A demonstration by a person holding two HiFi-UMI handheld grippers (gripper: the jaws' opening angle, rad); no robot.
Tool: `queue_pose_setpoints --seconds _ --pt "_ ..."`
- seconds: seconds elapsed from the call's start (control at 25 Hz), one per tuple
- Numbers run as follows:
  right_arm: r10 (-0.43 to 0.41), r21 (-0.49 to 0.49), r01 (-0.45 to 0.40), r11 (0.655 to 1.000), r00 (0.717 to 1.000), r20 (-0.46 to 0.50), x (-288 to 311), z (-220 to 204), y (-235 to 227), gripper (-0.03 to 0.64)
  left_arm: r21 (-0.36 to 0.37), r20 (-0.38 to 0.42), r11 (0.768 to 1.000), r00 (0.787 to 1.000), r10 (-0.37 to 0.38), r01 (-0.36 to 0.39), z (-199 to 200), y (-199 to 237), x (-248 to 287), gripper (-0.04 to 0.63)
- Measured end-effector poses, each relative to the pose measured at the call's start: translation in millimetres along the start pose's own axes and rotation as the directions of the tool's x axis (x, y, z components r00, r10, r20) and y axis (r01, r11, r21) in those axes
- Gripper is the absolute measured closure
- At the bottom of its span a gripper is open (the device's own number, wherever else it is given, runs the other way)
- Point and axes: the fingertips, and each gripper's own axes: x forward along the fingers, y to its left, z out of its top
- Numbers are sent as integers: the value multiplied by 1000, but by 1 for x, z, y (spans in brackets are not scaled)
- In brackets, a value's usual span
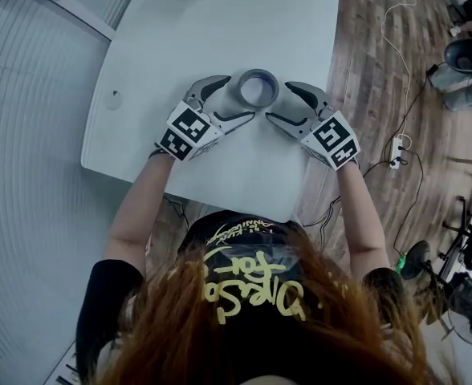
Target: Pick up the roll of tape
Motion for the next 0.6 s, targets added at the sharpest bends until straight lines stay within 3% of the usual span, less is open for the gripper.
queue_pose_setpoints --seconds 0.24,0.32,0.6 --pt "53 33 -54 998 998 36 9 8 0 305 31 -127 999 992 -4 8 -8 -5 12 223" --pt "67 36 -68 997 997 24 13 7 2 305 55 -169 998 986 6 3 -11 -5 16 258" --pt "63 27 -63 998 998 -19 19 5 1 305 99 -205 995 979 10 11 -12 -4 20 258"
